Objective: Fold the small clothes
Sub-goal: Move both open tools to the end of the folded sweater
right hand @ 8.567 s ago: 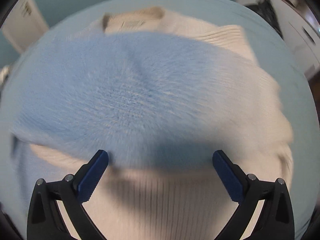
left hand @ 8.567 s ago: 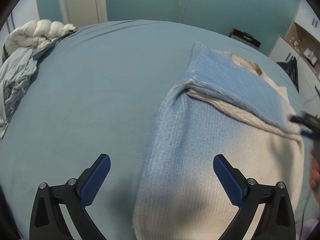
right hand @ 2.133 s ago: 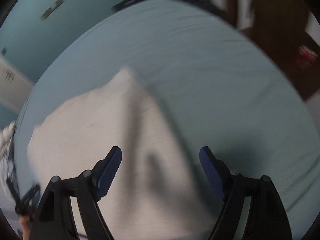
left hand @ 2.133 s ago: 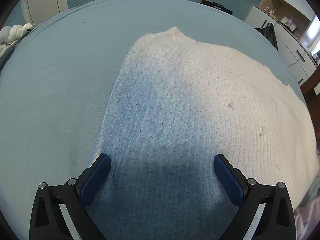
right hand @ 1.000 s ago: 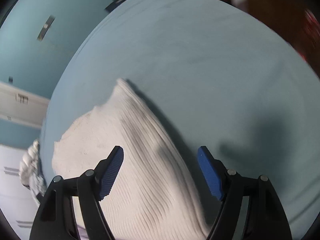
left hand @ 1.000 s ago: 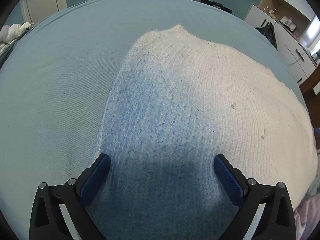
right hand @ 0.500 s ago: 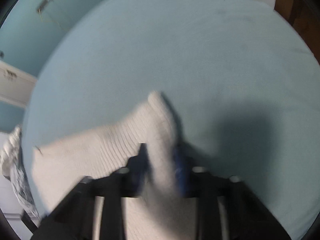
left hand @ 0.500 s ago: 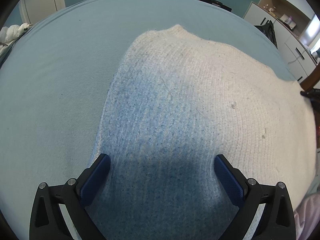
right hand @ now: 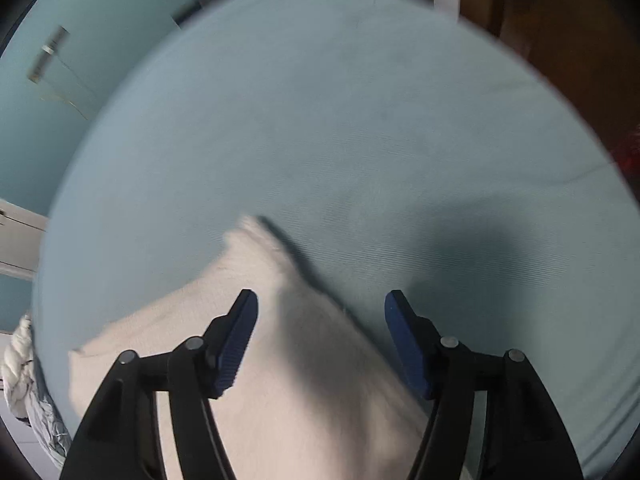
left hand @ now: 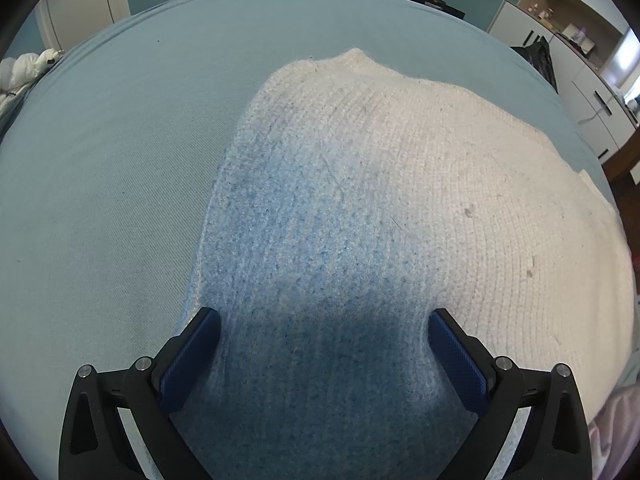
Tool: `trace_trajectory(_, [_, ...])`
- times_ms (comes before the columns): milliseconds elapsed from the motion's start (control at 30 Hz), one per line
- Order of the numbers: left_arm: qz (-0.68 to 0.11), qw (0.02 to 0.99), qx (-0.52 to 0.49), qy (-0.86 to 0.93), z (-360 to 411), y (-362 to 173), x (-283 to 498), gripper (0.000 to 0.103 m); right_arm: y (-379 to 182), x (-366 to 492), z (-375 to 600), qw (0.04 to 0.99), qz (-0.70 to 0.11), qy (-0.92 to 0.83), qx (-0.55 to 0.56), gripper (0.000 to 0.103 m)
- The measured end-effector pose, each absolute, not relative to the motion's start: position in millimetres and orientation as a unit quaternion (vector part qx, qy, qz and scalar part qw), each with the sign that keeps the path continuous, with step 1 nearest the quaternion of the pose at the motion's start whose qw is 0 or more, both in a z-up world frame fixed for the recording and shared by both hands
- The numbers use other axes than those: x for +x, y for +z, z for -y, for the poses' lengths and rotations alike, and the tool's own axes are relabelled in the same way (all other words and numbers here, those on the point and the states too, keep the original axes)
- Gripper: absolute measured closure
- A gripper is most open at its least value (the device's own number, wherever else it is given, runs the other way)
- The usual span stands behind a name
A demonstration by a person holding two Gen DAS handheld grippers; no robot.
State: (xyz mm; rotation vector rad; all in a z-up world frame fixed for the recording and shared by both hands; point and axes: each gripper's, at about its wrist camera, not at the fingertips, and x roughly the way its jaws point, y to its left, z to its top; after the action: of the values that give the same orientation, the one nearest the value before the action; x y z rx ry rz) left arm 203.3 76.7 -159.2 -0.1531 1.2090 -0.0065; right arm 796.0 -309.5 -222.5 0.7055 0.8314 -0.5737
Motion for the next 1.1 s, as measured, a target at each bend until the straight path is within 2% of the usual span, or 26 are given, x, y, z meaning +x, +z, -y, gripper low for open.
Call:
trace_trajectory(33, [-0.567, 0.821, -0.071, -0.002, -74.8, -158.4, 202.8, 0.000, -212.2, 780.2, 289.4, 0.824, -0.390, -0.254, 0.323, 0.026])
trace_trajectory(100, [-0.564, 0.823, -0.066, 0.002, -70.6, -156.5, 201.3, 0.000, -204.8, 755.6, 257.8, 0.832, -0.388, -0.234, 0.319, 0.006])
trace_trajectory(133, [-0.563, 0.824, -0.062, 0.004, -68.6, -155.8, 200.8, 0.000, -203.4, 750.9, 240.3, 0.835, -0.389, -0.225, 0.318, 0.005])
trace_trajectory(233, [-0.558, 0.828, -0.052, 0.008, -62.5, -154.8, 198.3, 0.000, -229.3, 743.6, 183.4, 0.837, -0.428, -0.187, 0.286, 0.004])
trace_trajectory(367, [-0.557, 0.828, -0.061, 0.007, -61.1, -156.0, 196.6, 0.000, -319.3, 758.2, 147.0, 0.777, -0.550, -0.200, 0.233, 0.003])
trace_trajectory(400, [-0.557, 0.828, -0.059, 0.008, -61.3, -155.7, 196.0, 0.000, -329.4, 758.9, 141.5, 0.776, -0.555, -0.206, 0.216, 0.001])
trace_trajectory(533, [-0.551, 0.834, -0.025, 0.028, -50.8, -135.7, 186.5, 0.000, -300.9, 741.8, 113.1, 0.801, -0.516, -0.250, 0.171, 0.001])
trace_trajectory(700, [-0.543, 0.839, -0.015, 0.027, -39.3, -100.7, 162.9, 0.000, -256.9, 663.6, 106.4, 0.836, -0.421, -0.291, 0.199, 0.001])
trace_trajectory(800, [-0.557, 0.830, -0.035, 0.029, -39.3, -92.3, 142.9, 0.000, -257.5, 637.3, 128.1, 0.813, -0.429, -0.295, 0.260, 0.001])
trace_trajectory(900, [-0.570, 0.819, -0.046, 0.034, -40.3, -88.8, 122.0, 0.000, -250.1, 654.3, 139.1, 0.801, -0.445, -0.291, 0.274, 0.001])
trace_trajectory(1100, [-0.570, 0.818, -0.053, 0.052, -47.9, -89.6, 106.3, 0.000, -220.4, 639.7, 155.1, 0.813, -0.401, -0.308, 0.288, 0.001])
